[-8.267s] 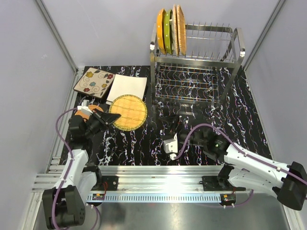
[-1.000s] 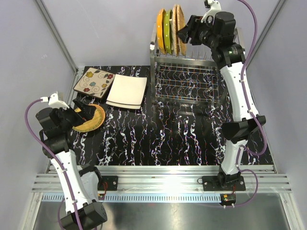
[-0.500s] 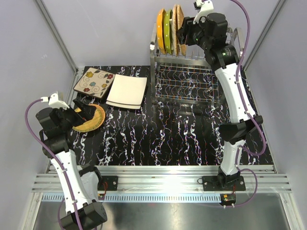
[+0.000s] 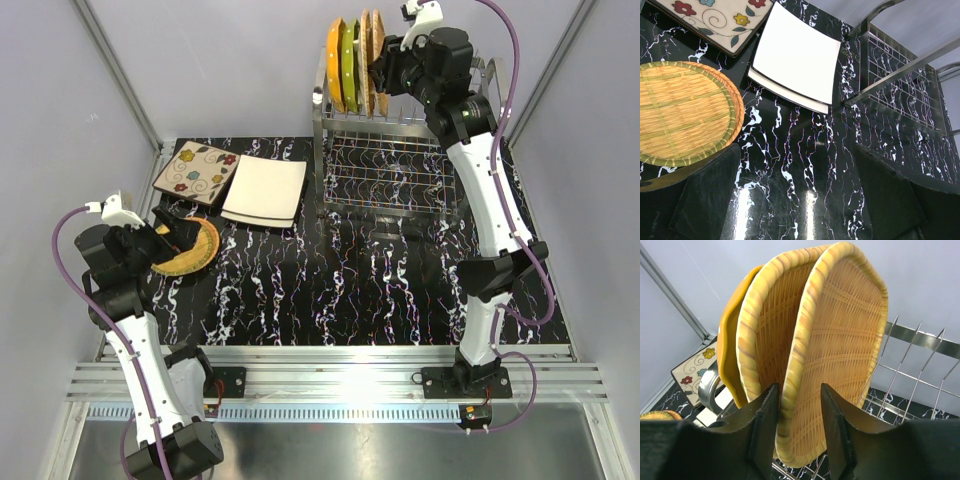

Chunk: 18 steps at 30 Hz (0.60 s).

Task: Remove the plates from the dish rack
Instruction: Grab a plate with the right arm

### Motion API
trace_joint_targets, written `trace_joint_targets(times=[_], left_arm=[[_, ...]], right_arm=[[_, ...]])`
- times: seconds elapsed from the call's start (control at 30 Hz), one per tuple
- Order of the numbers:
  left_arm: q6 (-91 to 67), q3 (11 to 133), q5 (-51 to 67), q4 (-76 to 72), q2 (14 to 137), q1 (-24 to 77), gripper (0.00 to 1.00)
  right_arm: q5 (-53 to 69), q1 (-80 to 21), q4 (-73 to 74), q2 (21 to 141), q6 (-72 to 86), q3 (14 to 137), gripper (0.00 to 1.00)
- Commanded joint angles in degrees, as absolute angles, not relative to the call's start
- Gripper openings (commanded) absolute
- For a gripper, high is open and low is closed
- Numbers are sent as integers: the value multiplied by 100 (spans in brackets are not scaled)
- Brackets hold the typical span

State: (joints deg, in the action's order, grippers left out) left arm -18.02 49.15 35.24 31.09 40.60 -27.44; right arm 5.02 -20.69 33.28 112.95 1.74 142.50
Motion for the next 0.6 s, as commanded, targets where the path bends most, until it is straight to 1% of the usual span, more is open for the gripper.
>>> trace_joint_targets(times=[0.0, 0.2, 0.3, 0.37, 0.53, 0.57], left_arm=[[-1881, 5054, 3700, 2909, 4043, -2733, 99], [-1890, 5071, 3709, 2909, 4043, -2733, 99], [-1890, 5063, 3709, 2927, 4025, -2733, 99], [-1890, 5054, 3709, 2918, 4017, -2733, 99], [-1898, 5054, 3709, 2918, 4017, -2733, 99], [-1907, 5045, 3718, 2927, 4017, -2733, 99]], right_arm=[[228, -1995, 3173, 11022, 53, 14168, 44], [308, -1907, 3225, 10934, 141, 14045, 41], [448, -1837, 3261, 10890, 255, 13966, 38], [527, -1793, 3269, 10863, 342, 13904, 33], [694, -1749, 3296, 10863, 448, 13904, 27], [720, -1740, 3305, 10863, 457, 13904, 24]])
